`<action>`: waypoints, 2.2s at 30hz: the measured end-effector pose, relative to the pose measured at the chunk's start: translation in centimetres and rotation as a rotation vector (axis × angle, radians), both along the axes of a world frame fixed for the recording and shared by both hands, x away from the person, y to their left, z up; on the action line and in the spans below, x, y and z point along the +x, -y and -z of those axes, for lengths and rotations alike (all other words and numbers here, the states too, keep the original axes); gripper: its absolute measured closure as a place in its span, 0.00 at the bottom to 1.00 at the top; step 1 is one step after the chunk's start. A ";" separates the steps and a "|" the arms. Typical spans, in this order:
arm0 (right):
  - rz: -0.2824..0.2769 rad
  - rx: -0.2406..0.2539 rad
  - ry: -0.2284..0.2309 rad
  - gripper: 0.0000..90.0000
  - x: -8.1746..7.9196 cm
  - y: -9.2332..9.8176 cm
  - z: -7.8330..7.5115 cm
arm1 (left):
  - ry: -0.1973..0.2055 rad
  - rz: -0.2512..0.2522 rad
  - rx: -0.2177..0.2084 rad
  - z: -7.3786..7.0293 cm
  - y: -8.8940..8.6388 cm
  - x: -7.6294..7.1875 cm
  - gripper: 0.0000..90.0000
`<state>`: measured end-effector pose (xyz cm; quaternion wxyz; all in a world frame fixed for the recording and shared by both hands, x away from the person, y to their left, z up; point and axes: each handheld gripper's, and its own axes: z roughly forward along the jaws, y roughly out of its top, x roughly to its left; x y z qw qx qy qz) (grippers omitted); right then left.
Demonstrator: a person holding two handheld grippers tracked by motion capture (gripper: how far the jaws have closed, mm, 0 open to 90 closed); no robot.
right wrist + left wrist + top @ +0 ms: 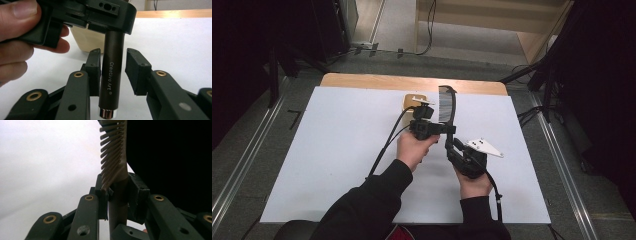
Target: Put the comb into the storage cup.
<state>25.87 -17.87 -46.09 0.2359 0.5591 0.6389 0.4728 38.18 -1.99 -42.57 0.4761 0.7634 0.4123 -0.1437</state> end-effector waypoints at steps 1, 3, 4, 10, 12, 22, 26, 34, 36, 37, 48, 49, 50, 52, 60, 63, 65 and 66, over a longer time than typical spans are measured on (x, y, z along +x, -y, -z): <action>-0.005 -0.005 -0.001 0.68 0.0 0.0 0.0 | 0.002 -0.002 0.002 0.0 -0.1 0.0 0.81; -0.014 -0.007 -0.005 0.65 0.1 0.1 0.0 | 0.008 -0.011 0.007 -0.1 -0.2 0.1 0.81; -0.017 -0.003 -0.004 0.63 0.1 0.1 0.0 | 0.017 -0.016 0.012 -0.1 -0.3 0.1 0.81; -0.047 0.001 0.002 0.58 0.1 0.2 0.0 | 0.055 -0.033 0.049 -0.3 -1.0 0.5 0.81; -0.061 0.004 0.000 0.56 0.2 0.2 0.1 | 0.066 -0.037 0.059 -0.3 -1.2 0.5 0.81; -0.092 -0.038 0.007 0.47 0.3 0.3 0.2 | 0.101 -0.040 0.101 -0.6 -1.9 0.5 0.81; -0.105 -0.037 -0.005 0.43 0.5 0.5 0.2 | 0.100 -0.041 0.108 -0.5 -2.4 0.6 0.81; -0.133 -0.046 -0.019 0.34 0.8 0.8 0.1 | 0.100 -0.048 0.110 -0.6 -3.3 0.7 0.81; -0.146 -0.046 -0.024 0.31 1.0 0.8 0.1 | 0.103 -0.050 0.112 -0.7 -3.5 0.7 0.81; -0.153 -0.049 -0.032 0.29 1.0 0.8 0.2 | 0.104 -0.049 0.114 -0.8 -3.6 0.7 0.81; -0.188 -0.109 -0.002 0.27 1.1 0.6 0.3 | 0.117 -0.042 0.120 -1.2 -4.2 0.6 0.81; -0.190 -0.110 -0.002 0.27 1.1 0.6 0.4 | 0.117 -0.041 0.116 -1.2 -4.2 0.6 0.81; -0.191 -0.108 -0.003 0.27 1.1 0.6 0.4 | 0.117 -0.041 0.119 -1.2 -4.3 0.6 0.81; -0.201 -0.115 -0.003 0.27 1.1 0.4 0.5 | 0.117 -0.039 0.119 -1.2 -4.4 0.6 0.81; -0.247 -0.110 -0.004 0.27 1.2 0.6 0.8 | 0.117 -0.029 0.114 -1.2 -4.5 0.5 0.81; -0.263 -0.118 0.011 0.27 1.3 0.8 0.9 | 0.123 -0.026 0.117 -1.3 -4.6 0.5 0.81; -0.271 -0.115 0.009 0.27 1.3 1.0 0.9 | 0.123 -0.023 0.113 -1.3 -4.6 0.5 0.81; -0.274 -0.117 0.009 0.27 1.4 1.1 0.9 | 0.123 -0.022 0.110 -1.3 -4.6 0.5 0.81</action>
